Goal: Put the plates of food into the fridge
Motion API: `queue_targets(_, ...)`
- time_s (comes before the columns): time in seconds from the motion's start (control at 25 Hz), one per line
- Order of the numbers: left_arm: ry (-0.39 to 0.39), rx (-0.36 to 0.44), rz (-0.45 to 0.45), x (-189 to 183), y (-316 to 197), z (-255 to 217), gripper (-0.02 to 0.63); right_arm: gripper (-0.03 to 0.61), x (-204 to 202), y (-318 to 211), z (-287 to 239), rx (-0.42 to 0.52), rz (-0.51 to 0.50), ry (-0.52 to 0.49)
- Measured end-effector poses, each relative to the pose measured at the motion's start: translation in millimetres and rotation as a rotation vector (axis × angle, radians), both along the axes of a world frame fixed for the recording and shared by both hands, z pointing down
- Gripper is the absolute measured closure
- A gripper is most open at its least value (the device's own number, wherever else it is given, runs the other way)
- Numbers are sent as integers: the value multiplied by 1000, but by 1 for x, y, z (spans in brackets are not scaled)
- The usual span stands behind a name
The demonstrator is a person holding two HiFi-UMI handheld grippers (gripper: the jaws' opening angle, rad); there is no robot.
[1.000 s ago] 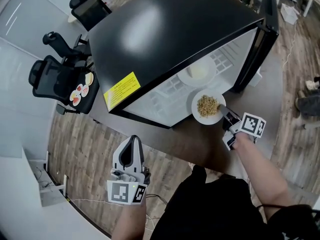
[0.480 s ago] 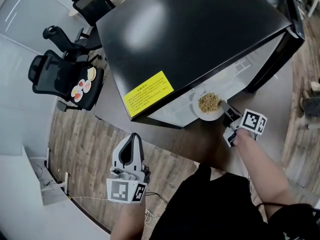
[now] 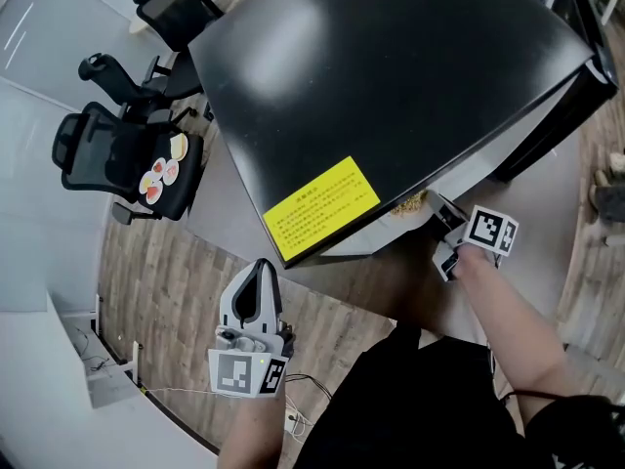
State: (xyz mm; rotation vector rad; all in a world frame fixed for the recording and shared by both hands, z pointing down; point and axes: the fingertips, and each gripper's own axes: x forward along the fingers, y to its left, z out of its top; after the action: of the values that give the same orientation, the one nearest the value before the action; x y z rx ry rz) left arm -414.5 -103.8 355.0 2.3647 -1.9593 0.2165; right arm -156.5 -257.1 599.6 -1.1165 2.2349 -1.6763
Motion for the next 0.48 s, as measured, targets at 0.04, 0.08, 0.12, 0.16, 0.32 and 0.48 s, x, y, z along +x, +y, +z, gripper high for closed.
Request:
queue_targets(0.04,3,-3,-1,-2,-1,1,611,552,-2,-2,1,-1,0,7)
queue_targets(0.08,7,-5,-3,-4,-3,2,611,553,-5,-4,2,1,-2,6)
queue_targets(0.12,10,-7,-3,-6,-5,2,611,552,-8,-6,2,3,-5,-3)
queue_targets(0.16,12,-9,-3,-7,-6,2,611,552,-12,-8,2,4,-7,-15)
queue_targets(0.32,4,-11,-9,-14,-11,-1,611,552,-22,-14,4,1,-10,-31)
queue_targets(0.48,18,-29,-25,-23,-12,3,611,552,-24,-20,11,-3,-14,26)
